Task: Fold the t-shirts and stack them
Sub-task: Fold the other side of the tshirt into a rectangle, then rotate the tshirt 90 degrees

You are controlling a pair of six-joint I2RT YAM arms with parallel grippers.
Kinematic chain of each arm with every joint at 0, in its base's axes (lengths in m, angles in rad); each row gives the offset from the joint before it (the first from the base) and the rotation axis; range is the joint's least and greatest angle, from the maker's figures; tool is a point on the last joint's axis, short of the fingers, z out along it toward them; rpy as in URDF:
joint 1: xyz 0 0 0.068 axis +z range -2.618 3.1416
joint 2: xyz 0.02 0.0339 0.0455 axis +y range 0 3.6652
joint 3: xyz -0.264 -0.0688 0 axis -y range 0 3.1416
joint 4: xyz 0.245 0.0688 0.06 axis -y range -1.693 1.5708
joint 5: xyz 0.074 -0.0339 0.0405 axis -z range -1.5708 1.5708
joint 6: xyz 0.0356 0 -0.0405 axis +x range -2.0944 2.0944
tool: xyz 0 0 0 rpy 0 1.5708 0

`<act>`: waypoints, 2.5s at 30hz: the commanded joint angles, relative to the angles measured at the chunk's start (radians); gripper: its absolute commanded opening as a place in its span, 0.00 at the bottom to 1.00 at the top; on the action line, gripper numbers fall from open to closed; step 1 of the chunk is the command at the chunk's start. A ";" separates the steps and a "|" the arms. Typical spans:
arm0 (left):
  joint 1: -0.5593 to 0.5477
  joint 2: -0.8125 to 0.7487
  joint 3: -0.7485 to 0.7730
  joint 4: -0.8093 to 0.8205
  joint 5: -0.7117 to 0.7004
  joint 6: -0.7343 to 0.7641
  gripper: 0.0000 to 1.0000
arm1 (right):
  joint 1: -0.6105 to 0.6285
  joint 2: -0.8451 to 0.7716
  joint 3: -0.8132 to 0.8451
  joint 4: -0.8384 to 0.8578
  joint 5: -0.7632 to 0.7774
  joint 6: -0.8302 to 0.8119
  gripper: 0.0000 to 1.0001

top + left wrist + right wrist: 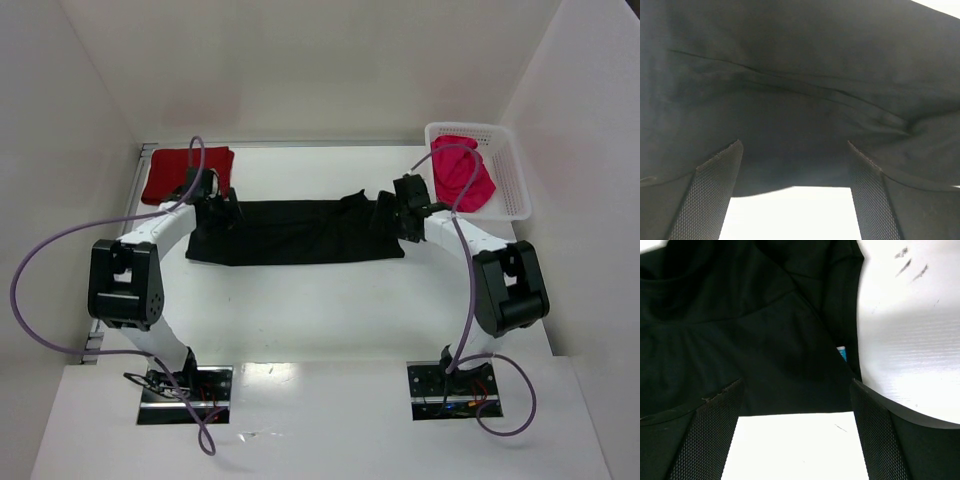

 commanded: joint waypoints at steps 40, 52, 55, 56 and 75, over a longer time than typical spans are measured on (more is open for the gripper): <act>0.228 0.163 0.055 0.117 -0.081 0.058 0.18 | -0.001 0.147 0.024 -0.034 0.096 -0.038 0.13; 0.268 0.163 0.055 0.117 -0.091 0.067 0.14 | -0.001 0.029 -0.075 -0.109 0.094 0.023 0.12; 0.268 0.163 0.064 0.117 -0.066 0.067 0.14 | -0.001 0.001 -0.105 -0.120 0.094 0.023 0.12; 0.268 0.163 0.064 0.128 -0.049 0.067 0.14 | -0.001 -0.008 -0.105 -0.120 0.084 0.023 0.12; 0.268 -0.026 0.009 0.007 0.015 0.066 0.85 | -0.010 -0.077 -0.082 -0.090 0.084 0.014 1.00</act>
